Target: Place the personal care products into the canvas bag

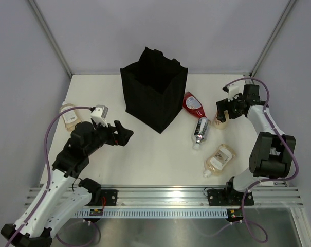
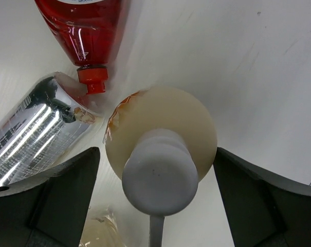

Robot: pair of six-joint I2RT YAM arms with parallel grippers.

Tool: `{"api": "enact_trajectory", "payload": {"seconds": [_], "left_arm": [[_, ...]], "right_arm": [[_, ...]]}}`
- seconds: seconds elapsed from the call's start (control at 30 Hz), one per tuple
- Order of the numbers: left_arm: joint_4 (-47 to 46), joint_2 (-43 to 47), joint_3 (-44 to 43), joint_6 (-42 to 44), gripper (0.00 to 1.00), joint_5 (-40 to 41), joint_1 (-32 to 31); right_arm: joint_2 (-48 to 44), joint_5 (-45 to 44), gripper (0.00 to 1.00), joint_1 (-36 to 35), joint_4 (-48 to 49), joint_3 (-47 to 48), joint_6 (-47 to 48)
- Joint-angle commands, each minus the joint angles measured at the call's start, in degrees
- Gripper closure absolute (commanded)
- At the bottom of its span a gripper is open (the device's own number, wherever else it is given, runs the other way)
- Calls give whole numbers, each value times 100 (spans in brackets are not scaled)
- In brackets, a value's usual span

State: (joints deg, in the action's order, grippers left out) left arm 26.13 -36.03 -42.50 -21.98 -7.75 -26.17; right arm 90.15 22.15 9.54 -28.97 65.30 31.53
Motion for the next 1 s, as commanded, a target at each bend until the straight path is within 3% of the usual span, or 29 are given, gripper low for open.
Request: {"api": "enact_trajectory", "payload": {"seconds": [0.0, 0.23, 0.33, 0.43, 0.57, 0.6, 0.67, 0.7, 0.83, 0.97], "left_arm": [[-415, 61, 84, -210, 1, -367, 16], [-855, 0, 225, -536, 1, -999, 16], [-1127, -176, 251, -501, 1, -1658, 16], [-1268, -387, 199, -404, 1, -2046, -71], [-1338, -659, -3, -220, 1, -2003, -431], [-1356, -712, -47, -124, 1, -1968, -537], [-1374, -940, -240, -9, 1, -1906, -878], [-1348, -1019, -311, 131, 1, -1828, -1029], [-1453, -1467, -619, 553, 1, -1301, -1959], [-1917, -2169, -821, 870, 1, -817, -2410]], "right_arm": [[152, 114, 0, 30, 269, 238, 47], [477, 316, 0, 30, 392, 317, -129], [530, 430, 3, 30, 524, 256, -243], [565, 492, 15, 30, 603, 229, -305], [513, 536, 45, 30, 586, 194, -349], [469, 527, 58, 30, 664, 159, -410], [293, 597, 69, 74, 735, 62, -507], [214, 606, 79, 83, 787, 27, -551], [-233, 764, 89, 206, 814, -70, -805], [-559, 1150, 98, 425, 788, -96, -1288]]}}
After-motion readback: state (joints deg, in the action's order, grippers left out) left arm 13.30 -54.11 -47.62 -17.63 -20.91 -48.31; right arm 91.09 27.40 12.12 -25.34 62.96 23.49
